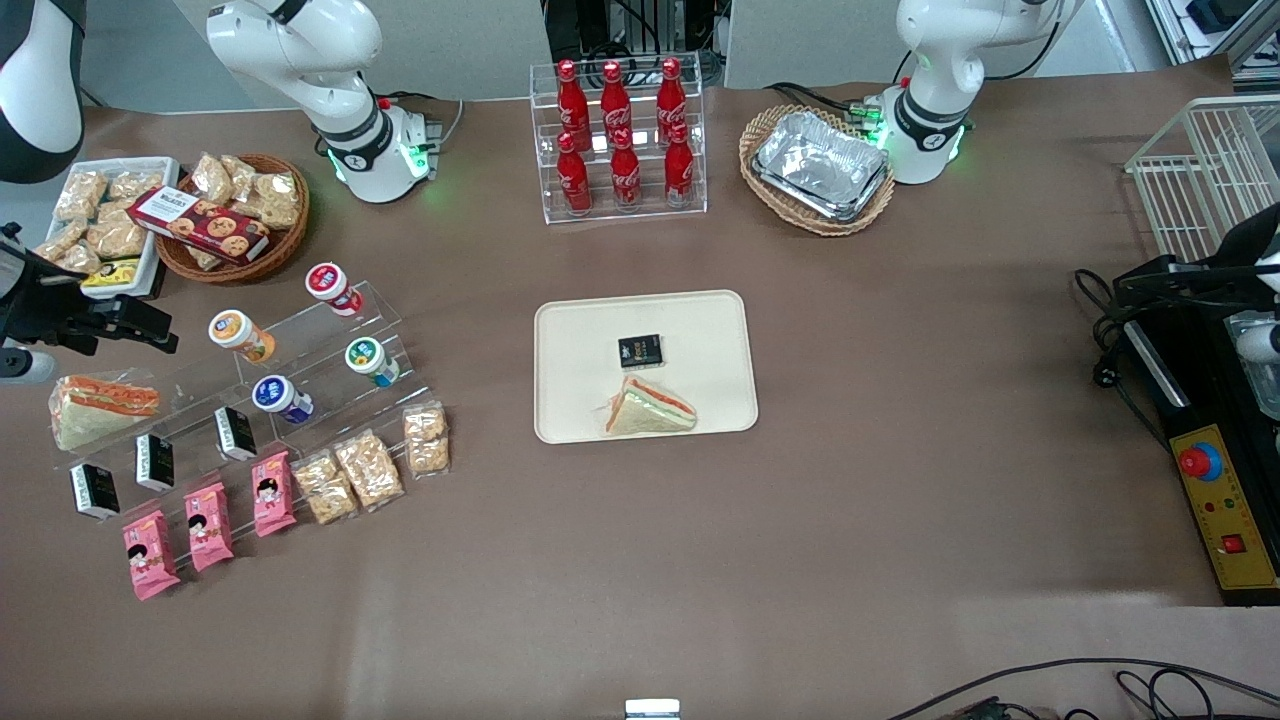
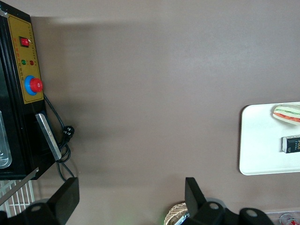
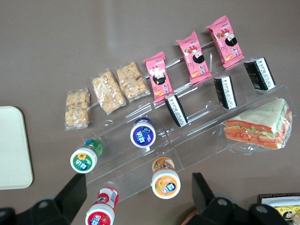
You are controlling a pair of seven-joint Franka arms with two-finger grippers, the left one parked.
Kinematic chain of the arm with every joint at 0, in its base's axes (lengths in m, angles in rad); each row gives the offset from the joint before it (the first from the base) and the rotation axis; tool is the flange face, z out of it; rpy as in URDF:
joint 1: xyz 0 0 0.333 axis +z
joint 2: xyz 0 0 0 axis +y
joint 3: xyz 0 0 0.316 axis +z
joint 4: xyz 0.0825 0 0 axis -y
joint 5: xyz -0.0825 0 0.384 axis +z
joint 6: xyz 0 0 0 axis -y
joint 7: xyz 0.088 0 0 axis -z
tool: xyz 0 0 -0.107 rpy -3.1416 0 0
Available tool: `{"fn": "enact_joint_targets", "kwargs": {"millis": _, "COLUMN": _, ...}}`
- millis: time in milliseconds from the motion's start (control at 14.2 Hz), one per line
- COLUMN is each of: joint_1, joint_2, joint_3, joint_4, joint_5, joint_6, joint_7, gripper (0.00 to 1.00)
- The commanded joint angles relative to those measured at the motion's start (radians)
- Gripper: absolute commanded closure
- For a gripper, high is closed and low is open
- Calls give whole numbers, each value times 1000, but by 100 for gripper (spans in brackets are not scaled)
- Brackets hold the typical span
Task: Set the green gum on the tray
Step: 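Move the right gripper toward the acrylic gum stand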
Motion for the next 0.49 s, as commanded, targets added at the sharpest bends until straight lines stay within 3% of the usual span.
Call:
{"fn": "enact_joint_targets", "kwargs": {"millis": 0, "joint_1": -10, "joint_2": 3, "joint_3": 8, "joint_4": 14, "joint_5": 5, "joint_6": -14, "joint_7": -18, "gripper": 0}}
{"fn": "enact_joint_targets", "kwargs": {"millis": 424, "joint_1": -10, "joint_2": 7, "joint_3": 6, "joint_4": 14, "joint_5": 17, "joint_6": -15, "joint_7": -19, "gripper": 0}}
